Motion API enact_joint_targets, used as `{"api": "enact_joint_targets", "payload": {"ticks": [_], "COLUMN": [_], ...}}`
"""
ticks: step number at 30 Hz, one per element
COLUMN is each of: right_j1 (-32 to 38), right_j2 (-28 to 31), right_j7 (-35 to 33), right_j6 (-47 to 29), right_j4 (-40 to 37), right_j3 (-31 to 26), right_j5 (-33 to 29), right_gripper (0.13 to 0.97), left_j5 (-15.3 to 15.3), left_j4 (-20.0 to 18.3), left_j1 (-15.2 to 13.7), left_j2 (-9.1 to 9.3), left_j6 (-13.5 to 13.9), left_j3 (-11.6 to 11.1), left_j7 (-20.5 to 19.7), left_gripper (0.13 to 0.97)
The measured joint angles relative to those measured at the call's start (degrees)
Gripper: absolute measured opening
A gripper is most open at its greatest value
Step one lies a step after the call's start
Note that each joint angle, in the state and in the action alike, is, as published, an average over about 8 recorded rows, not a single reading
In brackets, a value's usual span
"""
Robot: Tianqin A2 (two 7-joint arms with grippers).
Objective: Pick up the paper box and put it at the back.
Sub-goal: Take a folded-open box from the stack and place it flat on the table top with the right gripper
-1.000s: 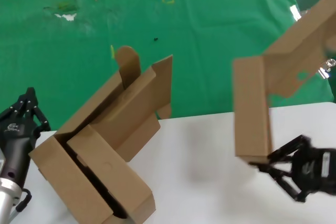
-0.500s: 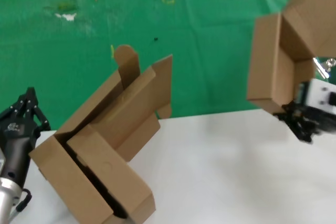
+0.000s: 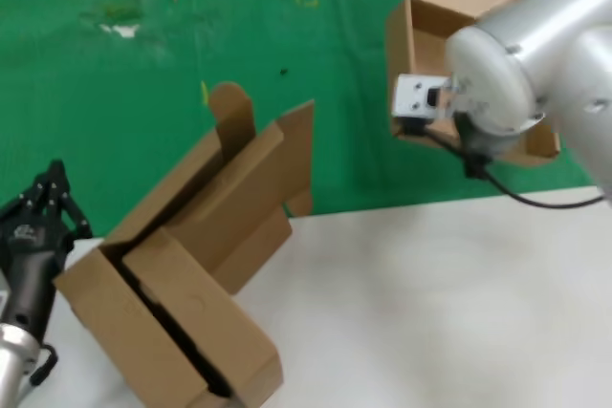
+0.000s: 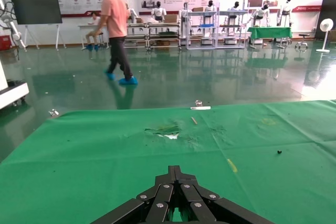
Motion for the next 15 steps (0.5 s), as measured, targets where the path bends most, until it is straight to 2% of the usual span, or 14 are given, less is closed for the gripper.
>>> {"api": "enact_joint_targets", "payload": {"ticks": [5,11,15], "right_j1": [5.18,8.66,9.19], "right_j2": [-6.08,-12.84,-15.61], "right_j7": [-0.54,-1.87,-1.64], "right_j6": [0.36,4.18,7.71], "right_j4": [-12.81,-28.81,-35.95], "right_j3": [-5.36,-8.06,-9.06], "right_j5": [-2.25,-3.06,-3.15], "right_gripper": [0.137,0.137,0.137], "left_j5": [0.0,0.0,0.0], "left_j4": [0.0,0.0,0.0], "left_j1": [0.0,0.0,0.0], "left_j2": [0.0,0.0,0.0], "left_j6": [0.0,0.0,0.0], "left_j3": [0.0,0.0,0.0], "left_j7": [0.0,0.0,0.0], "left_gripper": [0.14,0.14,0.14]}}
